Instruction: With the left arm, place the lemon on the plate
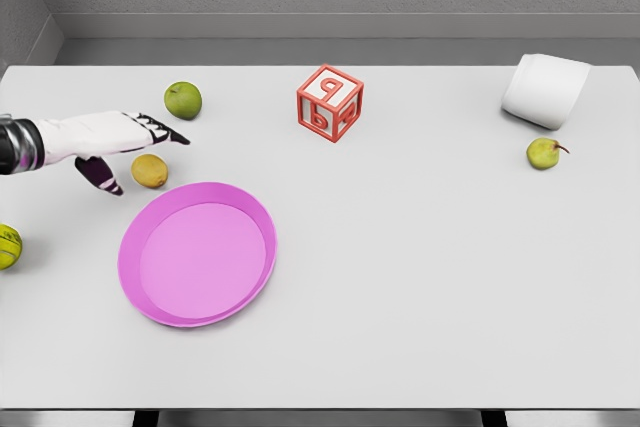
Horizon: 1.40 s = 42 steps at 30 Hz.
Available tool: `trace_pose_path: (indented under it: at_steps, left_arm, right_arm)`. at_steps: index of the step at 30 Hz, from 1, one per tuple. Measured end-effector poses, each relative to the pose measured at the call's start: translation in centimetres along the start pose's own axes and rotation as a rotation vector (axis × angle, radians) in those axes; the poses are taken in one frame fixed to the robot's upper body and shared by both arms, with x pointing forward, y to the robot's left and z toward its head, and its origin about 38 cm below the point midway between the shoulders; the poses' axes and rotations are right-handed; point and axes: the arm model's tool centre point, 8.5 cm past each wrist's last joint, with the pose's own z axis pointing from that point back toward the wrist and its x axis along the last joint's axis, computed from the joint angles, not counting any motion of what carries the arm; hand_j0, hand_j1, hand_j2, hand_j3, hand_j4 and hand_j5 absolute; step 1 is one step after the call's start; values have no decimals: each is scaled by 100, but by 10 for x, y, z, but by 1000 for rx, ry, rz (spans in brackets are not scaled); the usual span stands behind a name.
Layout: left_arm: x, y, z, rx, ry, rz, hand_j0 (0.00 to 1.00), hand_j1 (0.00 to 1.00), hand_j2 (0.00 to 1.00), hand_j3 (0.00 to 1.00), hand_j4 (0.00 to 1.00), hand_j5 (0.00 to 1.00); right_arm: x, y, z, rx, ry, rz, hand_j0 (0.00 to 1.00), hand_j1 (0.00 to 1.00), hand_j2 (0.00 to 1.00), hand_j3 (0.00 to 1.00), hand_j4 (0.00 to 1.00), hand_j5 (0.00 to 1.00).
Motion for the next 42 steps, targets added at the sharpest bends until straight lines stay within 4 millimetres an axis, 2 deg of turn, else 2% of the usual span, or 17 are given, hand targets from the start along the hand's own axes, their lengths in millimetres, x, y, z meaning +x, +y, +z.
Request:
trace_pose_path:
  at_steps: [8, 13, 22, 35, 42]
  left_arm:
    - [-3, -5, -12, -17, 19, -1, 100, 100, 100, 100, 100, 100]
    - [-1, -7, -18, -20, 15, 1, 96, 96, 96, 96, 96, 96]
    - [3, -7, -23, -21, 4, 0, 92, 92, 92, 92, 92, 92]
    - [0, -11, -28, -33, 8, 13, 91, 91, 91, 91, 91, 91]
    - [-2, -15, -28, -42, 9, 19, 81, 81, 81, 81, 81, 81]
  right_arm:
    - [0, 0, 0, 0, 0, 0, 100, 100, 100, 100, 100, 100]
    - [0, 0, 0, 0, 0, 0, 100, 100, 100, 100, 100, 100]
    - [0, 0, 0, 0, 0, 0, 100, 100, 100, 100, 100, 100]
    - [0, 0, 0, 0, 0, 0, 100, 100, 100, 100, 100, 100]
    - [0, 0, 0, 0, 0, 0, 100, 100, 100, 100, 100, 100]
